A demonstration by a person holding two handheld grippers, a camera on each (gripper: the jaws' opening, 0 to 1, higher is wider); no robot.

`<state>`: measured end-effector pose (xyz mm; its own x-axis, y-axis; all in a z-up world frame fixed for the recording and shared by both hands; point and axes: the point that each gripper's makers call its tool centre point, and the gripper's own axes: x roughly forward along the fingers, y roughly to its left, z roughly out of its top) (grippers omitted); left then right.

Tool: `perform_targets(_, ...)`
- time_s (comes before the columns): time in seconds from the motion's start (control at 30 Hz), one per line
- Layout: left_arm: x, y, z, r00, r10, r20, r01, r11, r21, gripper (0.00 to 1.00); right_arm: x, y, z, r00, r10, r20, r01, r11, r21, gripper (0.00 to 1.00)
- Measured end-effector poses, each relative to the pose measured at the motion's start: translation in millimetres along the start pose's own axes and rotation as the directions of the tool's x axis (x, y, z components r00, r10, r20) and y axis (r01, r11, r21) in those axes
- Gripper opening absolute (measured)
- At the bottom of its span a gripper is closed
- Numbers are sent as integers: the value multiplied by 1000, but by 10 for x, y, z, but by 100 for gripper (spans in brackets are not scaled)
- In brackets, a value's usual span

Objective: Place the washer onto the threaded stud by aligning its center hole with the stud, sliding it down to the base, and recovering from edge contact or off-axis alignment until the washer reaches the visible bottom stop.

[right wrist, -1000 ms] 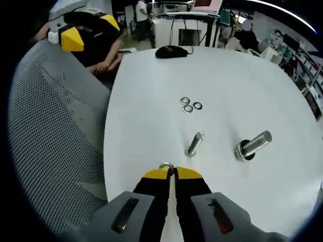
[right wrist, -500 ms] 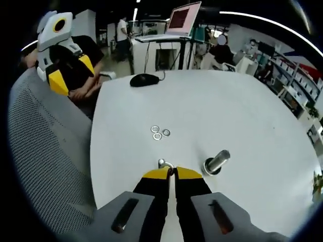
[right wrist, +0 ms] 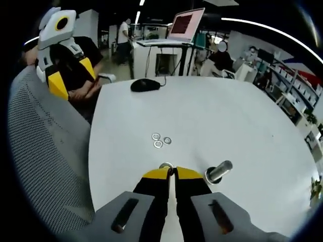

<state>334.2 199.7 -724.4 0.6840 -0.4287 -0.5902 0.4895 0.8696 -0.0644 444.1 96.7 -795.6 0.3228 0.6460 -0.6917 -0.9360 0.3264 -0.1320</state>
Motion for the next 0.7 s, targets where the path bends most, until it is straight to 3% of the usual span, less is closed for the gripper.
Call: perform_targets(0.7, 3, -19, -10, 1000, -9, -5, 9, 1000, -2, 28, 38, 11, -53, 1000, 6, -16, -6, 1000, -9, 6)
